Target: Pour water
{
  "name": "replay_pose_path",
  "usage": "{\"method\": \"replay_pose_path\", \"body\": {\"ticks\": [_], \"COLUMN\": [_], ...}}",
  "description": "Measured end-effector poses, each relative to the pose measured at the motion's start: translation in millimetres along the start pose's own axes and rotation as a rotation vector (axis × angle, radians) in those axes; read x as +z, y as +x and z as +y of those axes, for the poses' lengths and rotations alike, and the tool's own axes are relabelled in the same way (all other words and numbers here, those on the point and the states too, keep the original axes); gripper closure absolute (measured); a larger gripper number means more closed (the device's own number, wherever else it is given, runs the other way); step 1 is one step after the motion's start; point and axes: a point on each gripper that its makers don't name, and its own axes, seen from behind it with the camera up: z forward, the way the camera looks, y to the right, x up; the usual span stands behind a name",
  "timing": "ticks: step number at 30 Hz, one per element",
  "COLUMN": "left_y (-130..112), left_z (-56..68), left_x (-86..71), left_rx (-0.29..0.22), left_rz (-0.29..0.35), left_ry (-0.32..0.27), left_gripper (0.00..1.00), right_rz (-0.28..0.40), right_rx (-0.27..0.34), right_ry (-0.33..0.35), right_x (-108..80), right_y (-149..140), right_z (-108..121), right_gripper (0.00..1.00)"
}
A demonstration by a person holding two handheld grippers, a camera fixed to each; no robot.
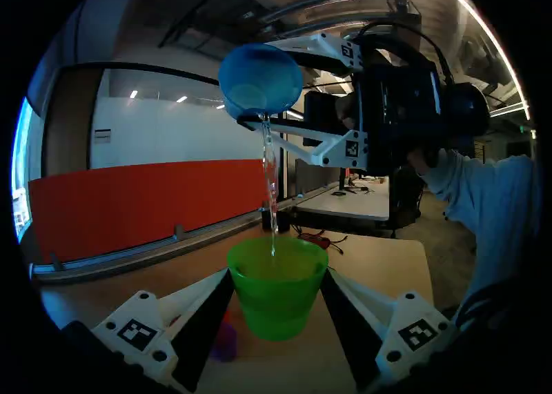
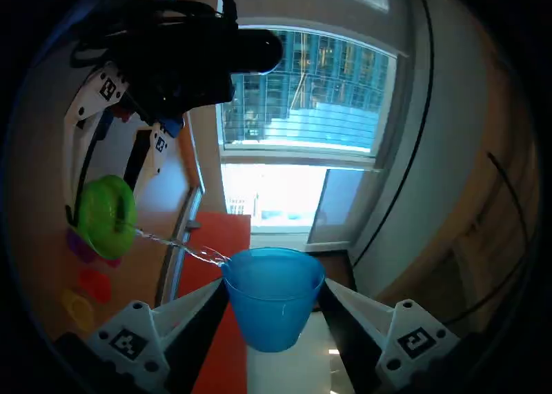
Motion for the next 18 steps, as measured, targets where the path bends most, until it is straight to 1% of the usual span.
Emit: {"method": "replay_pose_path", "body": {"ticks": [9, 18], "left_y": [1.3, 3.5], "left_z": [0.3, -1.9], "left_x": [-0.1, -0.9], "left_rx": [-0.003, -0.004], "left_rz": [0.005, 0.01], "left_ry": [-0.001, 0.002], "left_gripper": [0.15, 0.15], "right_rz": [-0.003, 0.008], "right_rx": [-0.098, -0.179], "right_ry": [-0.015, -0.017], "right_x": [0.7, 2.2], "right_y": [2.0, 10.2], "right_z": [7.0, 12.6], "right_gripper": [0.11, 0.11]}}
